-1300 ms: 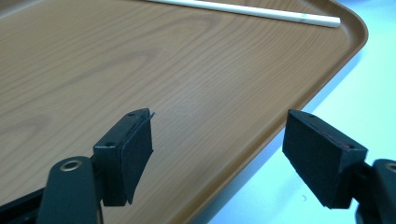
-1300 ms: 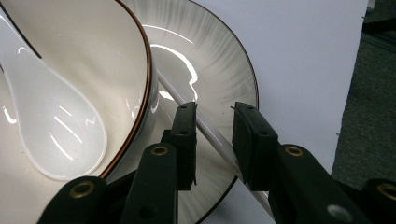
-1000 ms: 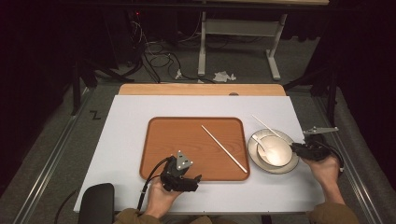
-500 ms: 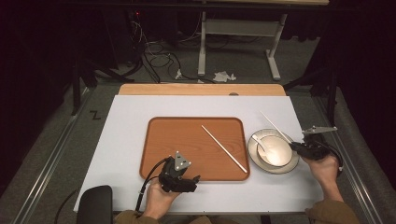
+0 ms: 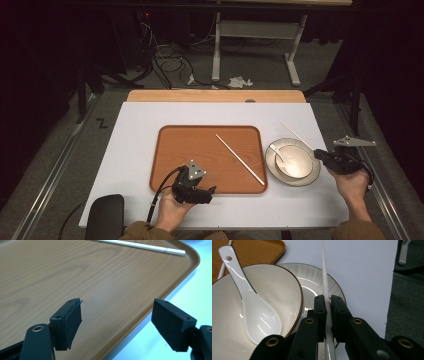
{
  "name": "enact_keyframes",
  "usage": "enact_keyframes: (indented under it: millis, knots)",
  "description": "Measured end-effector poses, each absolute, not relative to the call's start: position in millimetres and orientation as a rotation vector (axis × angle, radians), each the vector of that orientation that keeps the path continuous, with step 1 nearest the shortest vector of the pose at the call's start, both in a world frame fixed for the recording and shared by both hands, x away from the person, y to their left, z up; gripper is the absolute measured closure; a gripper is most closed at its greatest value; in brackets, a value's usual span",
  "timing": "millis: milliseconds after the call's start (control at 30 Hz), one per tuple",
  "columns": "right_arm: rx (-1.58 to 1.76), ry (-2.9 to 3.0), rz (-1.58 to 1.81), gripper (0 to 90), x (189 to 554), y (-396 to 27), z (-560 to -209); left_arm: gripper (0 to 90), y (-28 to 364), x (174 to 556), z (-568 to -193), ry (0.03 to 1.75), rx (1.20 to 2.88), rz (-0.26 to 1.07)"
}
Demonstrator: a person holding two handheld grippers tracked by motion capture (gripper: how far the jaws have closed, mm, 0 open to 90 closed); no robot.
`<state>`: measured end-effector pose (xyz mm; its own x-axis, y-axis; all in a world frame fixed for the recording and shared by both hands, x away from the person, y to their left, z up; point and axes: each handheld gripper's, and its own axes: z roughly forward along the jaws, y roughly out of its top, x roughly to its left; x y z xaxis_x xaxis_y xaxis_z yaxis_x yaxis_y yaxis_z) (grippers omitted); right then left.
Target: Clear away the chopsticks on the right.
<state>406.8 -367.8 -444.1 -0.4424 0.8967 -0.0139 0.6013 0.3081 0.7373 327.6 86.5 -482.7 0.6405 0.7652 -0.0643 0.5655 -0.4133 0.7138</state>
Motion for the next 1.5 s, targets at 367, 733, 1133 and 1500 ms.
enact_keyframes:
  millis: [367,733,1133,1500]
  knots:
    - [1.284,2.094,0.975,84.8,378,-362,-425,24.2,77,333,-483,0.985,2.152,0.335]
    - [1.197,2.113,1.013,84.8,356,-339,-411,24.3,72,338,-483,0.965,2.168,0.32]
    - [1.084,2.215,1.039,84.8,344,-293,-406,24.3,74,338,-482,0.98,2.155,0.32]
    - [1.03,2.322,1.005,84.8,346,-256,-418,24.4,78,337,-480,0.998,2.146,0.343]
